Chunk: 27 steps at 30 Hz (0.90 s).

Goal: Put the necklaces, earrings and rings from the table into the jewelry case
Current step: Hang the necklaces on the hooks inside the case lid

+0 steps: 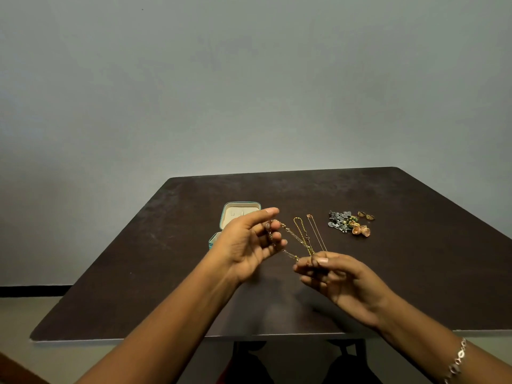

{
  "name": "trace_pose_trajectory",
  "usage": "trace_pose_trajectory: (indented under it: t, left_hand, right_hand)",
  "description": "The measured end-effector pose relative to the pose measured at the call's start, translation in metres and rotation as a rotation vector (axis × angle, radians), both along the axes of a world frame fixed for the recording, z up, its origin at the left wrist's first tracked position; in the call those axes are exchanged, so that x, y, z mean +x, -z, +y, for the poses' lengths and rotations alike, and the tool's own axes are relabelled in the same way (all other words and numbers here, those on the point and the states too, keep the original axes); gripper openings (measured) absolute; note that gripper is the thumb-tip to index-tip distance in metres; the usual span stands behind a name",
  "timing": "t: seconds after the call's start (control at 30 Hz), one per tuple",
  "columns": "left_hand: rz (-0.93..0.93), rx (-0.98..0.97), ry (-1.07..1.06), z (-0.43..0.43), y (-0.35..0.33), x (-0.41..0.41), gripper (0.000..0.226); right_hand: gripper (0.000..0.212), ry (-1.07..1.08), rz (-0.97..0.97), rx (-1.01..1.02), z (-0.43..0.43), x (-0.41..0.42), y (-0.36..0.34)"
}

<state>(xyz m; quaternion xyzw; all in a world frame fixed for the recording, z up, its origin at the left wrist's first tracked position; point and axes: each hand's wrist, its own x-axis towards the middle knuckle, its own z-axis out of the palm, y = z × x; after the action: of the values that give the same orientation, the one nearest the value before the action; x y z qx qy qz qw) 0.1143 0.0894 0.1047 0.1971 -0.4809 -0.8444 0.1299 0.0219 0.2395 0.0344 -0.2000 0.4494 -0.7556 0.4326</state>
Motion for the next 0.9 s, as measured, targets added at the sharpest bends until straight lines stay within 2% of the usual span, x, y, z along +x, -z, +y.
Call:
trace_pose_trajectory:
  t: [0.1, 0.2, 0.33, 0.4, 0.47, 0.5, 0.57, 0.63, 0.7, 0.8, 0.9]
  left_hand:
    - [-0.052, 0.064, -0.047, -0.007, 0.004, -0.003, 0.006]
    - [-0.103, 0.100, -0.070, -0.008, 0.015, -0.005, 0.007]
    - [-0.146, 0.011, 0.036, -0.005, 0.031, -0.007, 0.009]
    - [-0.142, -0.133, 0.110, -0.007, 0.033, -0.006, 0.010]
    - [-0.108, -0.385, 0.038, -0.017, 0.033, -0.006, 0.011]
    - [-0.078, -0.533, -0.066, -0.025, 0.035, -0.006, 0.012]
    - [-0.033, -0.783, -0.322, -0.045, 0.037, -0.005, 0.012]
    - [-0.097, -0.898, -0.518, -0.066, 0.043, -0.003, 0.011]
    - [-0.217, -0.890, -0.593, -0.086, 0.053, -0.002, 0.012]
    - [-0.344, -0.744, -0.486, -0.106, 0.070, -0.004, 0.004]
    - [-0.408, -0.657, -0.338, -0.107, 0.076, -0.007, 0.029]
  right_hand:
    - [0.046, 0.026, -0.031, -0.068, 0.001, -0.004, -0.004]
    - [0.051, 0.062, -0.020, -0.129, 0.001, -0.007, -0.009]
    - [0.051, 0.117, -0.048, -0.162, 0.001, -0.008, -0.013]
    - [0.044, 0.125, 0.005, -0.083, 0.002, -0.008, -0.017]
    - [0.019, 0.113, 0.104, 0.037, 0.003, -0.007, -0.021]
    - [0.010, 0.108, 0.148, 0.084, 0.004, -0.005, -0.023]
    - [0.010, 0.085, 0.227, 0.168, 0.004, -0.004, -0.025]
    - [0.011, 0.067, 0.272, 0.227, 0.005, -0.002, -0.027]
    - [0.013, 0.057, 0.290, 0.260, 0.005, -0.002, -0.028]
    - [0.017, 0.045, 0.290, 0.284, 0.005, -0.003, -0.030]
    - [0.016, 0.025, 0.319, 0.314, 0.005, -0.003, -0.031]
